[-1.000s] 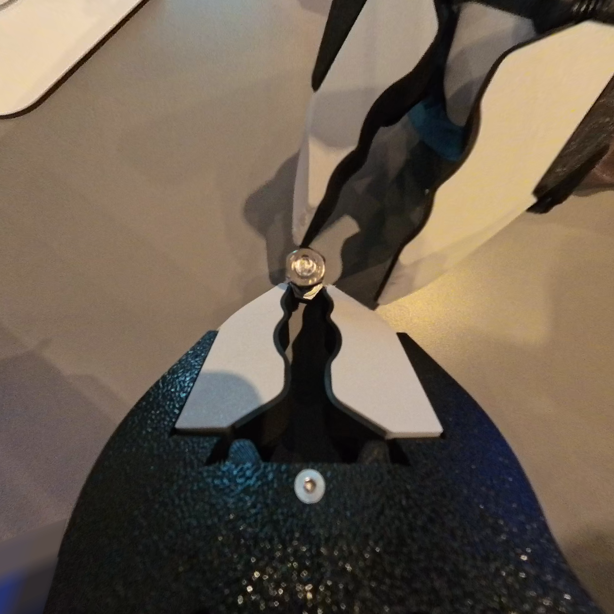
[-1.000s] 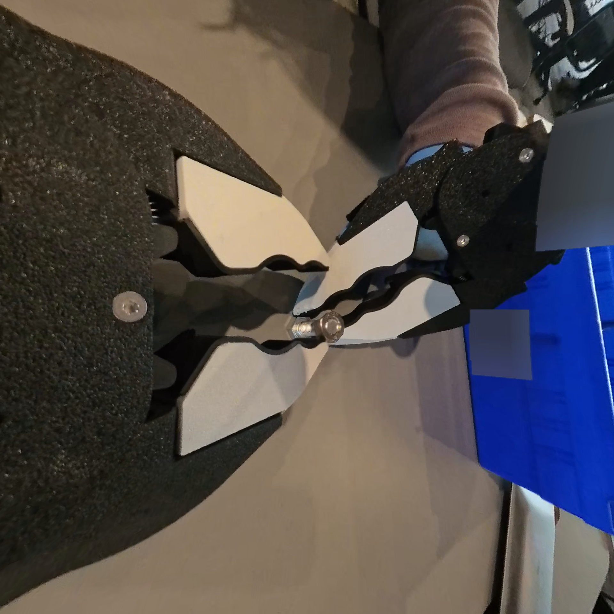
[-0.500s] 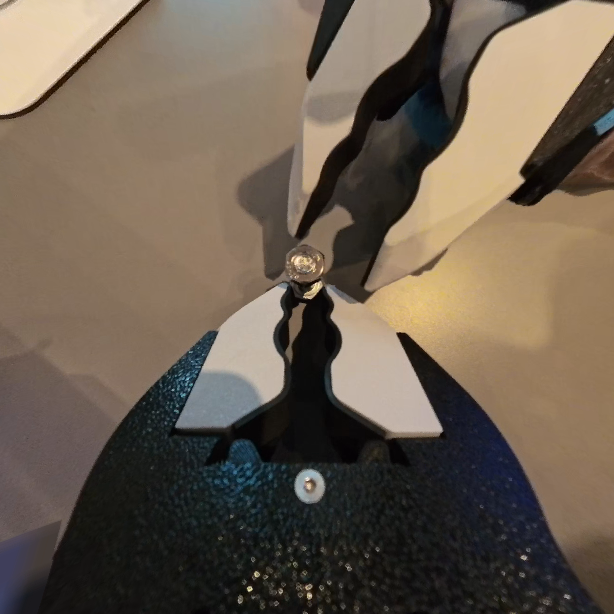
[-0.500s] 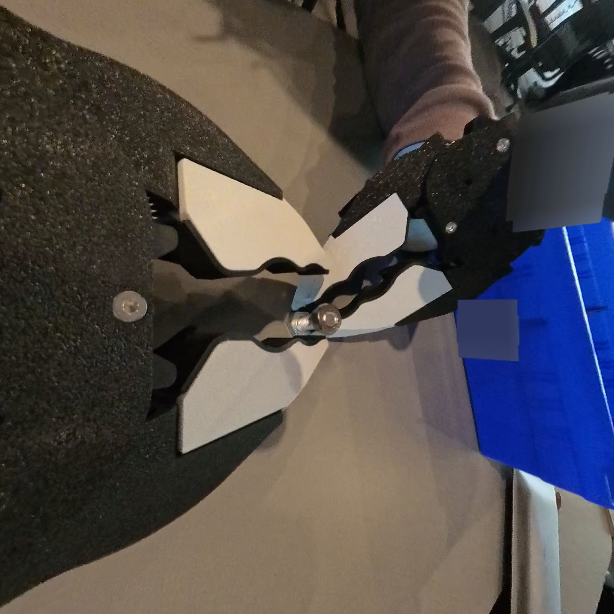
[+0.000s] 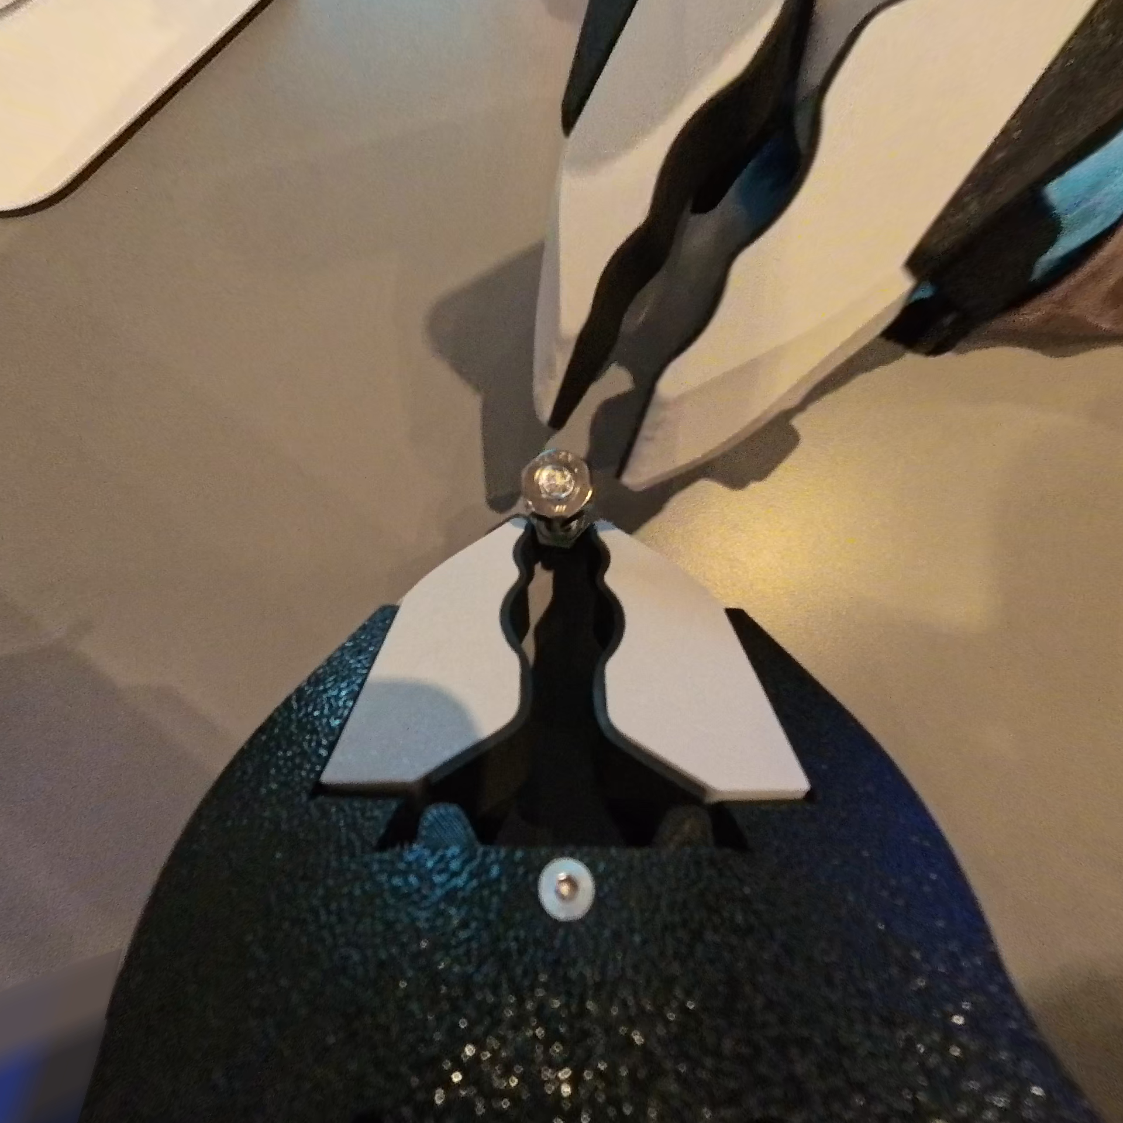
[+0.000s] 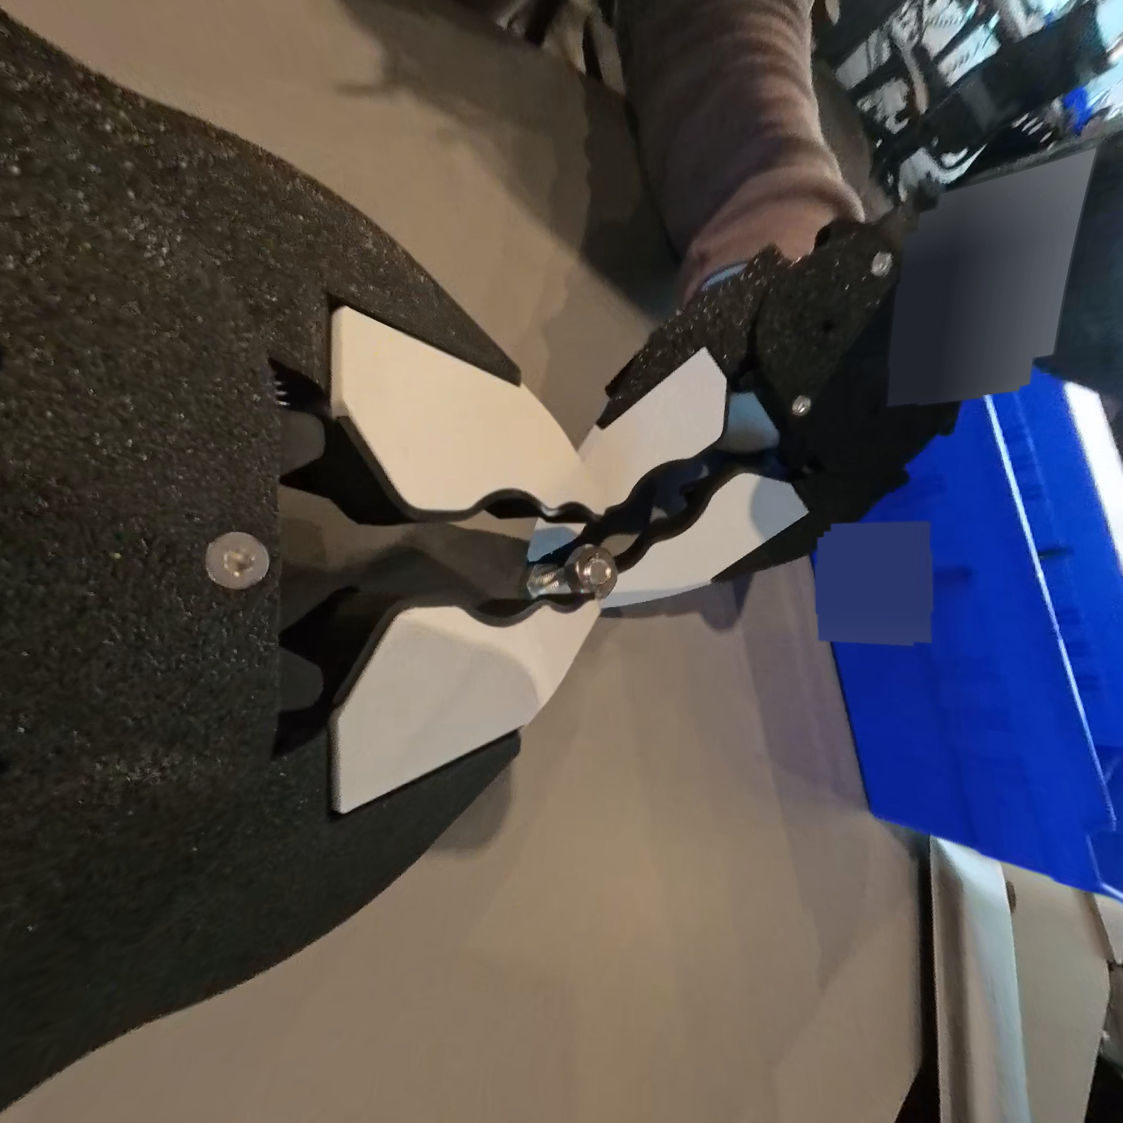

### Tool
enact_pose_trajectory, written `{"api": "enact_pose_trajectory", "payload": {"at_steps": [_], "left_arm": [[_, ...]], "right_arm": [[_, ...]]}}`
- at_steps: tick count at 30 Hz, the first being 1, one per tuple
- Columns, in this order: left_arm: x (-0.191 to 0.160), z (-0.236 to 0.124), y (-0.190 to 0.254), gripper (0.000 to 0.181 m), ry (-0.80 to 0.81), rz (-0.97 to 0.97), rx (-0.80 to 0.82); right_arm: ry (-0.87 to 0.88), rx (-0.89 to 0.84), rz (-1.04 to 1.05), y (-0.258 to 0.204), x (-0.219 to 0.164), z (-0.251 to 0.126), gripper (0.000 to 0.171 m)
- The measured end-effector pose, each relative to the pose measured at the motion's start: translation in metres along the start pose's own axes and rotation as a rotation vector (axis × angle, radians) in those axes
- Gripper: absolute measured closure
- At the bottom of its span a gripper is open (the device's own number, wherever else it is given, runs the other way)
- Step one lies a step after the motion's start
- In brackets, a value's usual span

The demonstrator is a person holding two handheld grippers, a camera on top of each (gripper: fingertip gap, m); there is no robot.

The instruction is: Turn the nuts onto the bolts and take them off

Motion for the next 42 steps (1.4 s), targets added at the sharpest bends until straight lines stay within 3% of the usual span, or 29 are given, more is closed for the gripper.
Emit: {"api": "enact_pose_trajectory", "payload": {"at_steps": [6, 11, 17, 23, 27, 31, 37, 42], "left_arm": [[0.000, 0.000, 0.000, 0.165, 0.000, 0.000, 0.000], [0.000, 0.000, 0.000, 0.166, 0.000, 0.000, 0.000], [0.000, 0.000, 0.000, 0.166, 0.000, 0.000, 0.000], [0.000, 0.000, 0.000, 0.165, 0.000, -0.001, 0.001], [0.000, 0.000, 0.000, 0.166, 0.000, -0.002, 0.002], [0.000, 0.000, 0.000, 0.166, 0.000, -0.002, 0.003], [0.000, 0.000, -0.001, 0.167, 0.000, -0.006, 0.007], [0.000, 0.000, -0.001, 0.167, 0.000, -0.007, 0.007]], "right_arm": [[-0.035, -0.050, -0.084, -0.001, -0.003, 0.002, 0.162], [0.006, -0.086, -0.029, 0.010, 0.001, -0.003, 0.167], [-0.078, -0.106, -0.024, 0.015, -0.008, 0.004, 0.171], [-0.073, -0.062, -0.018, 0.011, -0.008, 0.003, 0.171], [-0.098, 0.095, -0.010, -0.007, -0.013, 0.003, 0.171], [-0.045, -0.074, -0.051, 0.011, -0.005, -0.001, 0.171], [-0.087, -0.109, -0.065, 0.016, -0.009, 0.003, 0.171], [-0.108, 0.073, -0.072, -0.007, -0.013, 0.003, 0.171]]}}
Point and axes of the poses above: each gripper's, where its closed fingertips meet, z out along the fingers, x out of its top, y = z × x across the jaws, the point moved 1 cm from there along -z, back along the fingers, and after that the axes turned 7 degrees about -z, right-handed, at the moved point
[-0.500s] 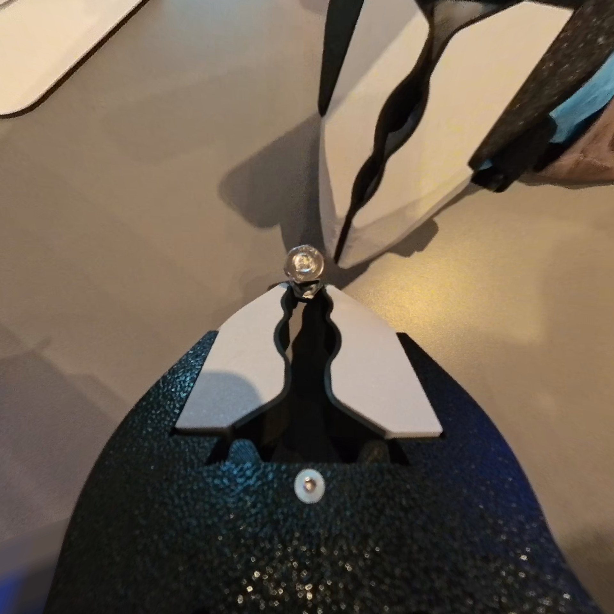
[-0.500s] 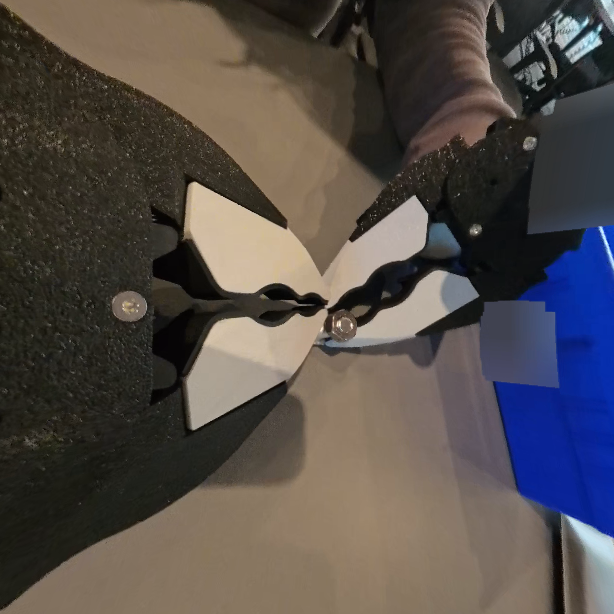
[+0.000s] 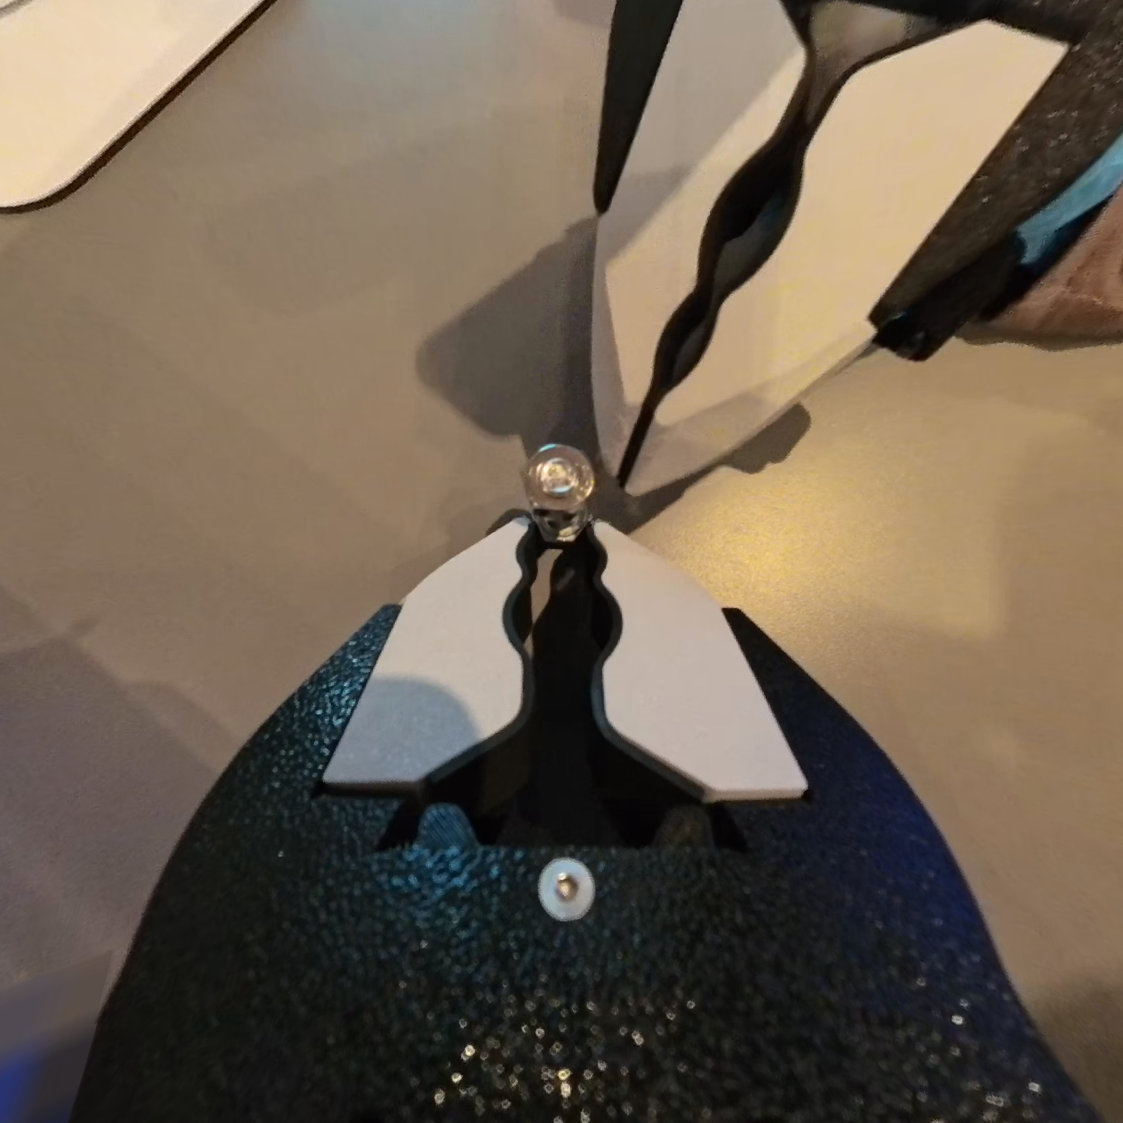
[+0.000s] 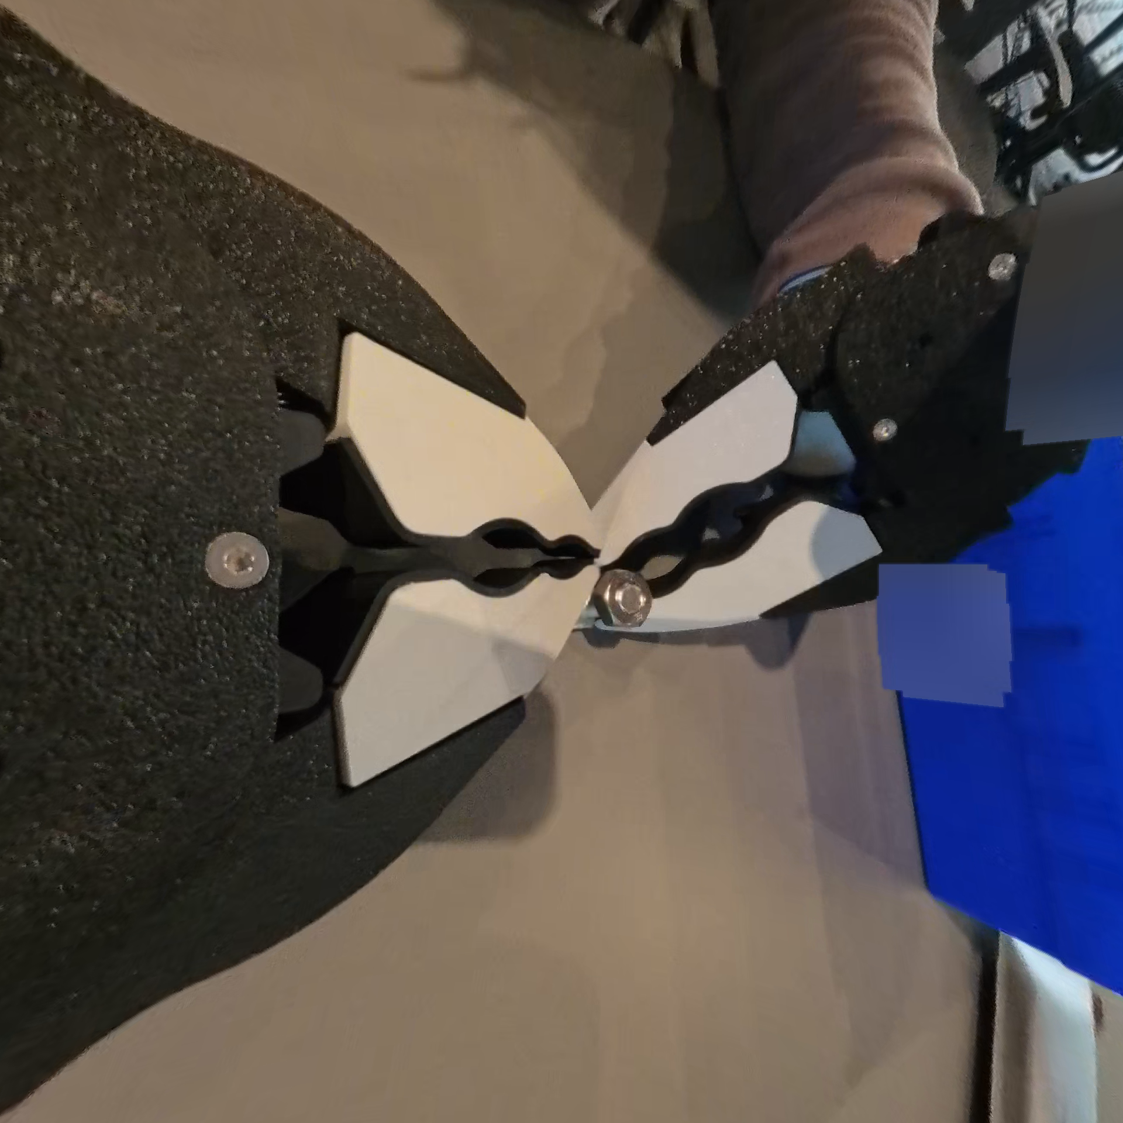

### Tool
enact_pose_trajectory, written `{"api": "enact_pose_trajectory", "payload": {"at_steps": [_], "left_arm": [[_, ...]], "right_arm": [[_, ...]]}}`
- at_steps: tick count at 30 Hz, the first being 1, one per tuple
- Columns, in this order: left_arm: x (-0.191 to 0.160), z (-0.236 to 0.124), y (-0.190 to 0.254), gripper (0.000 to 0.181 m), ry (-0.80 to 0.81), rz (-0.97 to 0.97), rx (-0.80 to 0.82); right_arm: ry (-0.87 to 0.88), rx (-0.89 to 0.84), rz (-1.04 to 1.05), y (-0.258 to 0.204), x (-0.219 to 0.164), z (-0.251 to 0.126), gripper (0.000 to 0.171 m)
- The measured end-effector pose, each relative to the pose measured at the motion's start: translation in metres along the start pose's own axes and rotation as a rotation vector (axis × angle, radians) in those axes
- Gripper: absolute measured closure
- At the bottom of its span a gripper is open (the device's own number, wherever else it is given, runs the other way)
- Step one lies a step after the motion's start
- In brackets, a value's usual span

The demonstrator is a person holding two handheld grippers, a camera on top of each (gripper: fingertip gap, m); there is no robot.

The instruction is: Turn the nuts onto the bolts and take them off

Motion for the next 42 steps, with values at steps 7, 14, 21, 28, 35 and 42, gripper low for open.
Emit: {"api": "enact_pose_trajectory", "payload": {"at_steps": [7, 14, 21, 28, 35, 42], "left_arm": [[0.000, 0.000, 0.000, 0.168, 0.000, 0.000, 0.001], [0.000, 0.000, 0.000, 0.168, 0.000, -0.001, 0.001], [0.000, 0.000, 0.000, 0.168, 0.000, -0.001, 0.002], [0.000, 0.000, 0.000, 0.168, 0.000, -0.001, 0.002], [0.000, 0.000, 0.000, 0.168, 0.000, -0.001, 0.002], [0.000, 0.000, 0.000, 0.169, 0.000, -0.002, 0.002]], "right_arm": [[0.063, -0.168, 0.048, 0.024, 0.006, -0.009, 0.171], [0.000, -0.057, -0.027, 0.005, 0.001, 0.000, 0.171], [0.067, -0.088, 0.053, 0.015, 0.006, -0.008, 0.171], [0.028, -0.145, 0.052, 0.022, 0.003, -0.004, 0.171], [0.045, -0.024, 0.033, 0.007, 0.004, -0.005, 0.171], [0.034, -0.142, 0.061, 0.023, 0.003, -0.005, 0.171]]}}
Point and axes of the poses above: each gripper's, where its closed fingertips meet, z out along the fingers, x out of its top, y = z × x across the jaws, the point moved 1 cm from there along -z, back along the fingers, and after that the axes turned 7 degrees about -z, right-handed, at the moved point
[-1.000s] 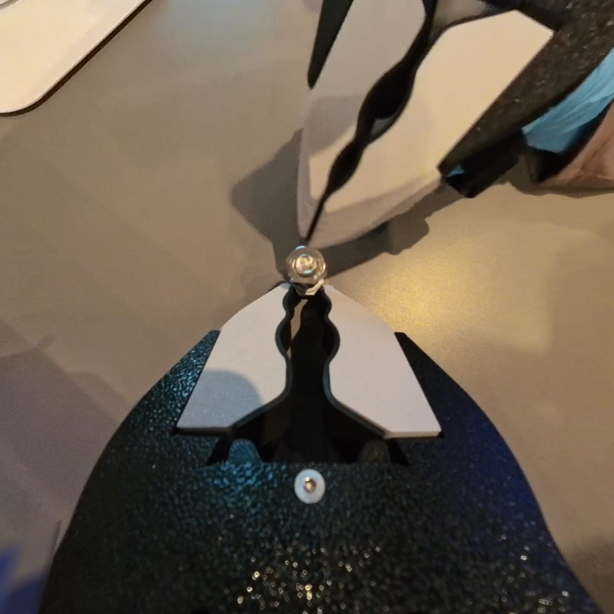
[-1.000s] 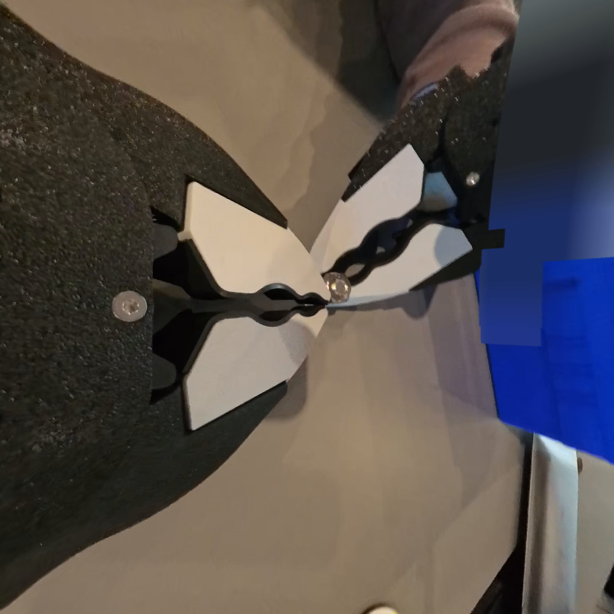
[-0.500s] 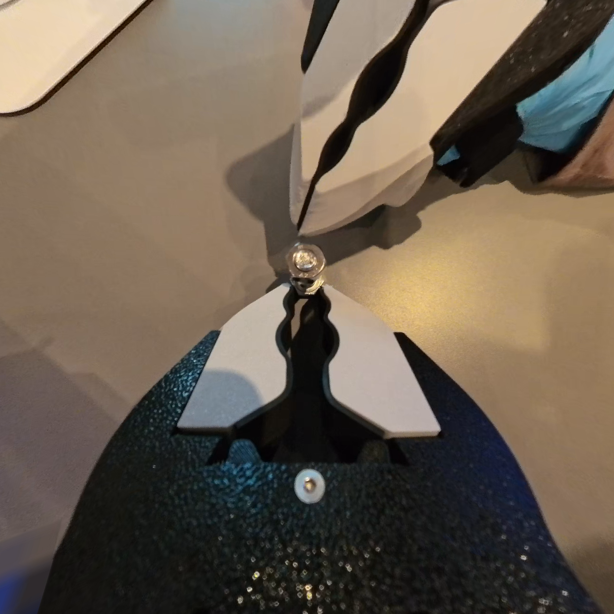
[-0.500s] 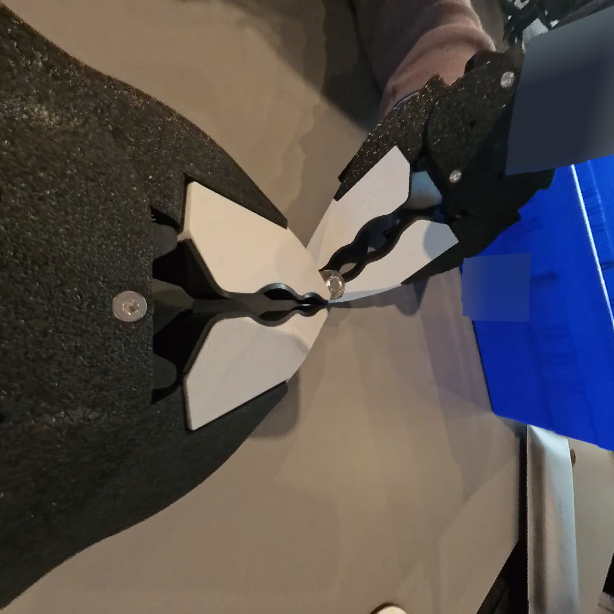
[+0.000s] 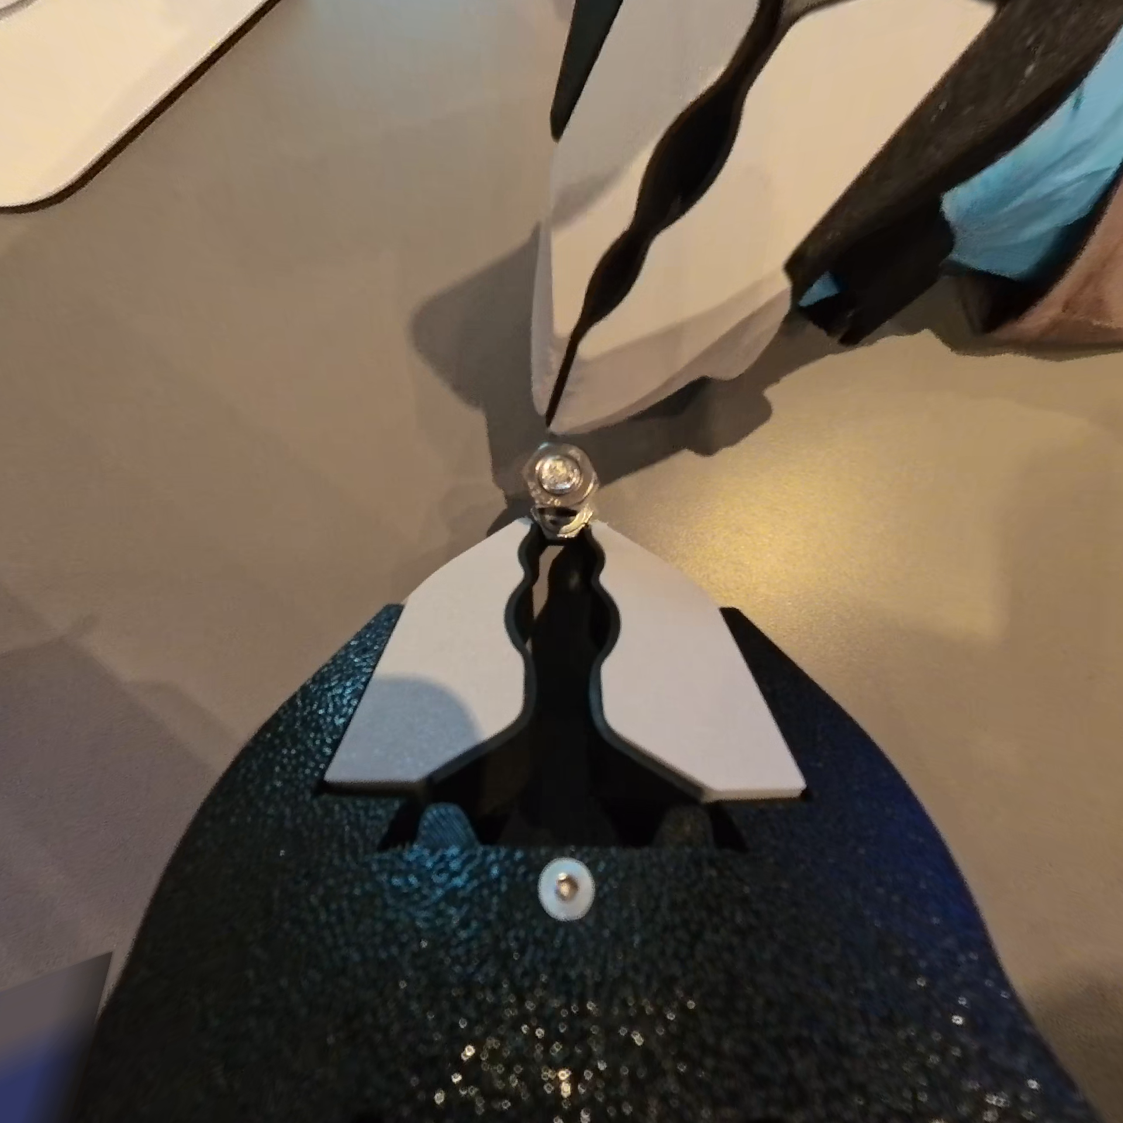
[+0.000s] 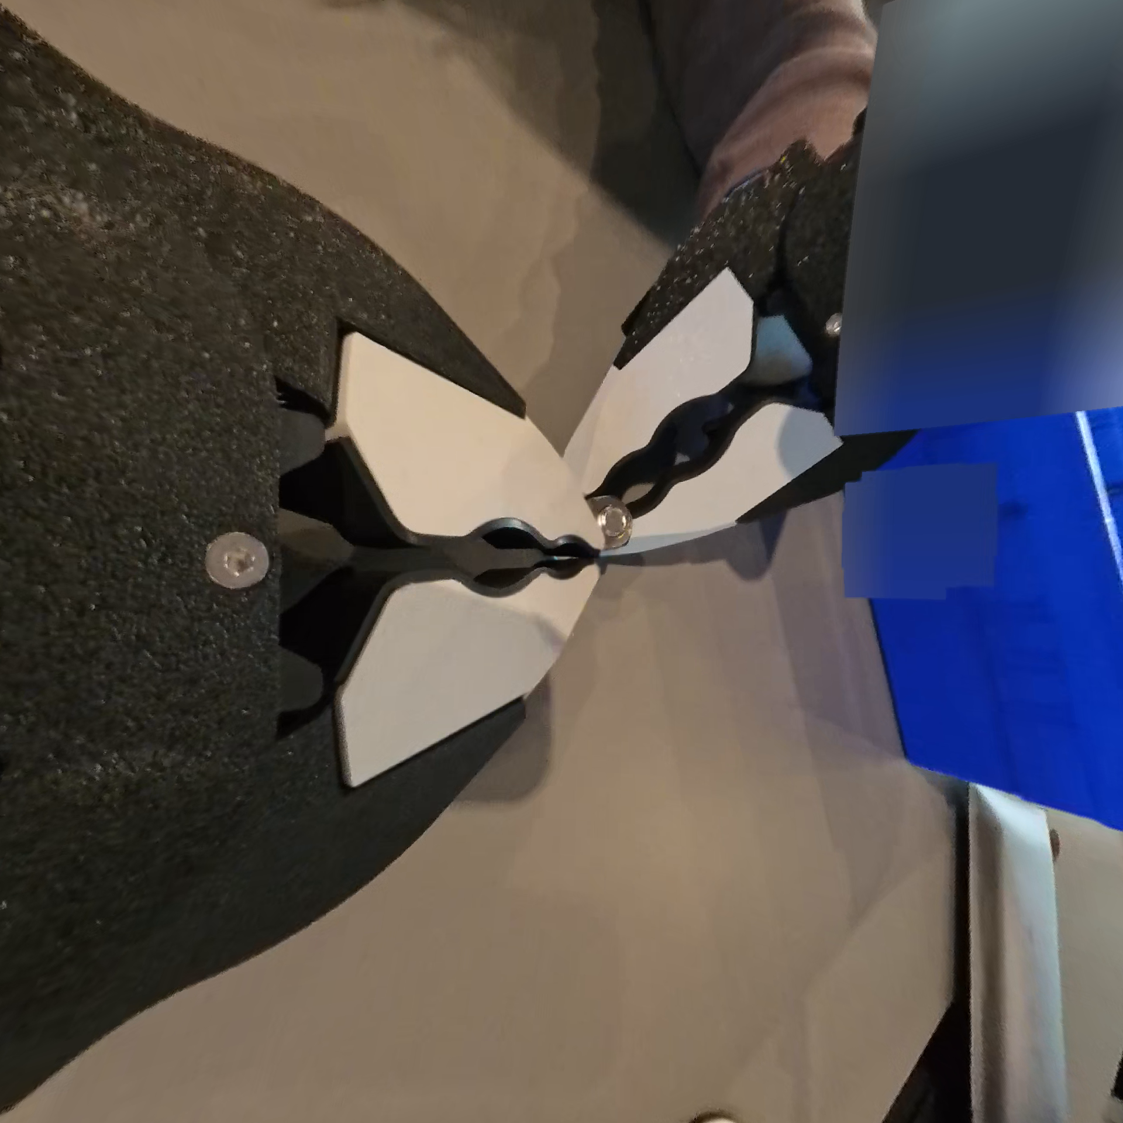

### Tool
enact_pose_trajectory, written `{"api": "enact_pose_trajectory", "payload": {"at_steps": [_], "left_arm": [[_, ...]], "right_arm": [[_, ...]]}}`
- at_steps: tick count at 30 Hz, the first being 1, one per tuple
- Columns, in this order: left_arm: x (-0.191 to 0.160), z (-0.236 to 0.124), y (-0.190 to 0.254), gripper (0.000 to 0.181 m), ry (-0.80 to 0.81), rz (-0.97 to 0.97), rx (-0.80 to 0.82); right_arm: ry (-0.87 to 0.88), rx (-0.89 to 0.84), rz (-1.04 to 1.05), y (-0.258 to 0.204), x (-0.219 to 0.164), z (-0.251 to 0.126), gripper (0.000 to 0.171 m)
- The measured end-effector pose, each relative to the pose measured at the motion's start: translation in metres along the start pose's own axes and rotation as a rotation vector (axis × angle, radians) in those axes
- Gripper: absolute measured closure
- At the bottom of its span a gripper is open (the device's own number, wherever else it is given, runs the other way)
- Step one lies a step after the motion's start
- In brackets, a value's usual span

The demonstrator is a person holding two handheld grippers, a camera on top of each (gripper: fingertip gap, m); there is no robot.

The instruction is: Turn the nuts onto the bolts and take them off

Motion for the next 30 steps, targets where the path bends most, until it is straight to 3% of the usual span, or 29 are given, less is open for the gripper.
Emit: {"api": "enact_pose_trajectory", "payload": {"at_steps": [5, 11, 16, 20, 26, 30], "left_arm": [[0.000, 0.000, 0.000, 0.169, 0.000, -0.001, 0.000], [0.000, 0.000, 0.000, 0.169, 0.000, -0.001, 0.001], [0.000, 0.000, 0.000, 0.169, 0.000, -0.001, 0.001], [0.000, 0.000, 0.000, 0.169, 0.000, -0.001, 0.001], [0.000, 0.000, 0.000, 0.169, 0.000, -0.001, 0.001], [0.000, 0.000, -0.001, 0.169, 0.000, -0.001, 0.001]], "right_arm": [[-0.021, 0.128, -0.086, -0.022, -0.003, 0.000, 0.171], [0.030, 0.030, 0.006, -0.003, 0.003, -0.004, 0.171], [-0.033, -0.006, -0.042, -0.003, -0.003, 0.002, 0.171], [-0.028, 0.123, -0.111, -0.025, -0.004, 0.001, 0.171], [0.078, -0.064, -0.025, 0.004, 0.008, -0.009, 0.171], [0.007, -0.067, -0.048, 0.003, 0.001, -0.002, 0.171]]}}
Point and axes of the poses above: each gripper's, where its closed fingertips meet, z out along the fingers, x out of its top, y = z × x across the jaws, the point moved 1 cm from there along -z, back along the fingers, and after that the axes turned 7 degrees about -z, right-handed, at the moved point
